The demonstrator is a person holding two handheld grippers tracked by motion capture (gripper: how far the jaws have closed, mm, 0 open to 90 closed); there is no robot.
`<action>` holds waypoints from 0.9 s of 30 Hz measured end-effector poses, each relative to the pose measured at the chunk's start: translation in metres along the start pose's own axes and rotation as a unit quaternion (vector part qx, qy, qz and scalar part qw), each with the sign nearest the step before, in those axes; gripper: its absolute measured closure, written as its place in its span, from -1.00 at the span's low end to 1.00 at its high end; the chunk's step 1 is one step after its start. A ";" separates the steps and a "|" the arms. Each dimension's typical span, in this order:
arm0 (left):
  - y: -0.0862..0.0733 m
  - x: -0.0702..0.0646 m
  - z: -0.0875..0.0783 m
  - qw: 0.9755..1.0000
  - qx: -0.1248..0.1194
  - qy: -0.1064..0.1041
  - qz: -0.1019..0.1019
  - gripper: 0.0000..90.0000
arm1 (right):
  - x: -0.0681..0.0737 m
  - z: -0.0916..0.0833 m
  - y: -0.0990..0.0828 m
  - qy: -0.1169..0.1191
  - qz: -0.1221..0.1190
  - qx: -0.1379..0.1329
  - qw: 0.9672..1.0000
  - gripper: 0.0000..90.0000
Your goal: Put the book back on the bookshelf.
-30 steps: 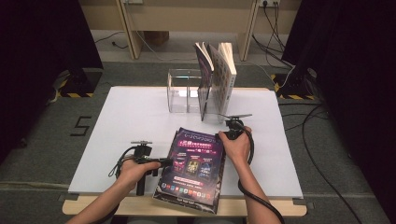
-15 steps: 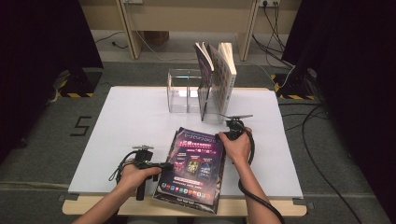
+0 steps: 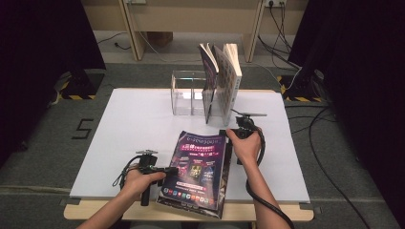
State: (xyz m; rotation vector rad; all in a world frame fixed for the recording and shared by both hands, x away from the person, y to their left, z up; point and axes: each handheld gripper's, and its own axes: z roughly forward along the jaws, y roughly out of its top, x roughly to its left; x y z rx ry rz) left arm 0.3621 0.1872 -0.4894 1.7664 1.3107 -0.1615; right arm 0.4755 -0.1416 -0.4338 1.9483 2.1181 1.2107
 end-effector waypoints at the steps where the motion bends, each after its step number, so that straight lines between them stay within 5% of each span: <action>1: 0.000 0.000 0.000 1.000 0.001 -0.001 0.000 0.69 | 0.000 0.000 -0.001 -0.002 0.003 0.000 1.000 0.31; 7: -0.001 -0.001 0.001 1.000 -0.001 -0.003 0.003 0.68 | -0.002 -0.001 -0.006 0.007 0.020 0.016 1.000 0.32; 12: -0.002 -0.001 0.000 1.000 -0.004 -0.002 0.001 0.70 | 0.002 -0.008 -0.006 0.057 0.046 0.011 0.997 0.33; 16: -0.003 0.001 0.000 1.000 -0.007 -0.004 -0.003 0.71 | 0.008 -0.009 -0.009 0.043 0.022 0.012 0.999 0.32; 25: -0.003 0.001 0.000 1.000 -0.009 -0.004 -0.005 0.70 | 0.013 -0.003 -0.018 0.027 0.012 0.044 0.999 0.39; 27: -0.003 0.000 0.000 1.000 -0.008 -0.002 -0.003 0.70 | 0.018 0.001 -0.021 0.026 0.003 0.080 0.996 0.54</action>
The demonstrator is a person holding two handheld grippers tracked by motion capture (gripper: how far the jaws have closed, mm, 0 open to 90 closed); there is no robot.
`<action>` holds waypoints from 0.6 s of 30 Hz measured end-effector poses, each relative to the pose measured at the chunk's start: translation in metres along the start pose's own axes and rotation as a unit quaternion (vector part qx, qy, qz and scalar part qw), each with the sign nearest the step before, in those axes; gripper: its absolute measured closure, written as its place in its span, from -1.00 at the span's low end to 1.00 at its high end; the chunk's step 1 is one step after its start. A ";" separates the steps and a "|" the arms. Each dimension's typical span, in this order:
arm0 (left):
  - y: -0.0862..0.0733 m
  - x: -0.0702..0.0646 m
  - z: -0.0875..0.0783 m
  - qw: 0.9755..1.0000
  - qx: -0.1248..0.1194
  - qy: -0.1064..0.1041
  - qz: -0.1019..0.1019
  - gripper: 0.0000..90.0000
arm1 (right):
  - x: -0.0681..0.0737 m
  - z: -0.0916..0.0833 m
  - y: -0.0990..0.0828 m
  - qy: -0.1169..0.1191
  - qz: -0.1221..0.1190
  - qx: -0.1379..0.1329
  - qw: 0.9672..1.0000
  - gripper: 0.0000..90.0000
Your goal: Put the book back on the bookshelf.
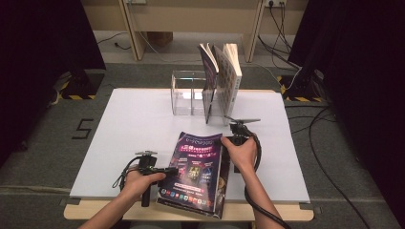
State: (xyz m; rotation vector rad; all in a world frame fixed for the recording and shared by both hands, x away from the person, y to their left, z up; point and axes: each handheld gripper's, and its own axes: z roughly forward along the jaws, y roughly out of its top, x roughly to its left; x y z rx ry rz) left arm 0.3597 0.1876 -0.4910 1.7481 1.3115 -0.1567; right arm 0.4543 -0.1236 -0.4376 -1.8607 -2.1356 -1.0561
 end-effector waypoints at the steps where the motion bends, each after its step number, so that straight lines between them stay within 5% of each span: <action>1: 0.000 0.000 0.000 1.000 0.000 0.000 0.000 0.69 | 0.001 0.002 -0.001 0.000 -0.002 0.008 1.000 0.57; 8: -0.001 0.001 -0.002 1.000 -0.007 -0.010 -0.003 0.63 | 0.005 0.001 -0.001 -0.001 -0.008 0.009 1.000 0.74; 18: 0.001 -0.005 -0.019 0.999 -0.050 0.009 0.017 0.46 | 0.013 -0.006 0.001 0.014 -0.008 -0.005 1.000 0.78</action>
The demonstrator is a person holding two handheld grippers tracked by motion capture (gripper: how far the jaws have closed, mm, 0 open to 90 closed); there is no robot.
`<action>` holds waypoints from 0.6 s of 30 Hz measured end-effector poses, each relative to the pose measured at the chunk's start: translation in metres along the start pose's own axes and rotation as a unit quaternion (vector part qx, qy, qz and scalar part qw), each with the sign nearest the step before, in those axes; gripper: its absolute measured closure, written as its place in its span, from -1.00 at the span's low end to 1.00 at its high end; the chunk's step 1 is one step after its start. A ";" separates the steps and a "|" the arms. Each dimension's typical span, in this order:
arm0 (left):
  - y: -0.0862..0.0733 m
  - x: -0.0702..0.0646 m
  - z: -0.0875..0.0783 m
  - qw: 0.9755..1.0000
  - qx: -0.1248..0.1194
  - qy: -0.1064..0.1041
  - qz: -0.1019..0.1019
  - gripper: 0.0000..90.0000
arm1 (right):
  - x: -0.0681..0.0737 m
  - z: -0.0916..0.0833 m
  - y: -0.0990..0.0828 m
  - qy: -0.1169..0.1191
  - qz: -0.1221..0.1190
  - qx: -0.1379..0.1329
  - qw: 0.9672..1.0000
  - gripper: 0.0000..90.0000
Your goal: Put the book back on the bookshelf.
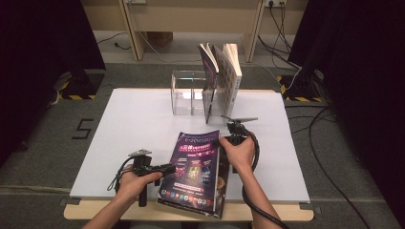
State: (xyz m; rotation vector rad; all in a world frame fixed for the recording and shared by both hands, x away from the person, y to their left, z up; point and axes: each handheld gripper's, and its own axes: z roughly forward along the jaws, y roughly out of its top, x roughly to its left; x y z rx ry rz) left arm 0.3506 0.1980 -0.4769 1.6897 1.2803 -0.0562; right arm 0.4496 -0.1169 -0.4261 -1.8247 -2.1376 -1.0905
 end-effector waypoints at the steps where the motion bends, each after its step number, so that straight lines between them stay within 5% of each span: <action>1: 0.000 0.000 -0.001 1.000 -0.004 0.000 0.002 0.45 | 0.000 -0.001 0.000 0.003 0.000 -0.002 1.000 0.79; 5: 0.000 -0.001 -0.006 1.000 -0.011 0.008 0.015 0.44 | 0.005 -0.007 0.000 0.005 -0.005 -0.016 1.000 0.81; 18: -0.001 0.002 -0.012 0.999 -0.024 0.025 0.015 0.25 | 0.023 -0.031 0.003 0.000 -0.044 -0.069 0.997 0.84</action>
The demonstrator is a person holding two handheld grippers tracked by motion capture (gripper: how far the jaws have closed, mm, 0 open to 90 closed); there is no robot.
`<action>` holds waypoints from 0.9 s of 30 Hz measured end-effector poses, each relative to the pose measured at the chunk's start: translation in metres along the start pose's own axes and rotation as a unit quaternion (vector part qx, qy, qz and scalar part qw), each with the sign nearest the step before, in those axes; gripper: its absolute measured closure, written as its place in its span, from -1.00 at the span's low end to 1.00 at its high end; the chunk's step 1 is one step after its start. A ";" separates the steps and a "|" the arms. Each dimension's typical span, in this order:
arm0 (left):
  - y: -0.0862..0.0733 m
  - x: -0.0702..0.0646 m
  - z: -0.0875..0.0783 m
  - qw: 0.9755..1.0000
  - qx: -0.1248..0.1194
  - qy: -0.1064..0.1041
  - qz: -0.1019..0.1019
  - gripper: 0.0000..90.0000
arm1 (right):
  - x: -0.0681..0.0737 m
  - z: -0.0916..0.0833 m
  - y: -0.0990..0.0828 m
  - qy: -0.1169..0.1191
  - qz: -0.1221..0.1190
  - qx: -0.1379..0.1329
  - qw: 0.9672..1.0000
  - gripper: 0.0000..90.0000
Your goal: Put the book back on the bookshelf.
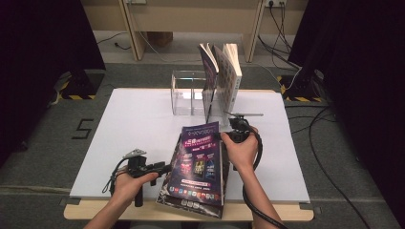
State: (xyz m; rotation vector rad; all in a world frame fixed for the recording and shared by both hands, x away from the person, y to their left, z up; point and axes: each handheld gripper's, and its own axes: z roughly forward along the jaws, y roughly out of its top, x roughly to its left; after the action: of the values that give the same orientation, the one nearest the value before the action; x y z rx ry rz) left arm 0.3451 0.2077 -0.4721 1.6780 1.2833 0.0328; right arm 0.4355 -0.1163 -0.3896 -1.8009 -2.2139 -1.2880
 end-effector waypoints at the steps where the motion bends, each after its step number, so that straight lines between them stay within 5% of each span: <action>1: 0.000 0.000 0.000 1.000 0.000 0.000 0.004 0.24 | 0.001 -0.002 0.001 -0.001 -0.001 -0.003 1.000 0.84; 12: 0.000 0.000 0.000 1.000 -0.005 0.008 0.009 0.16 | 0.018 -0.022 0.010 -0.018 -0.041 -0.052 0.998 0.84; 27: -0.001 0.001 -0.001 1.000 -0.012 0.011 0.010 0.11 | 0.038 -0.036 0.022 -0.042 -0.076 -0.115 0.990 0.84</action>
State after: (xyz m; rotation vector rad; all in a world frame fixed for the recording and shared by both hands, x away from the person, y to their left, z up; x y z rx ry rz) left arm 0.3445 0.2087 -0.4729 1.6748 1.2767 0.0788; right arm 0.4235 -0.1064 -0.3348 -1.8208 -2.3755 -1.5849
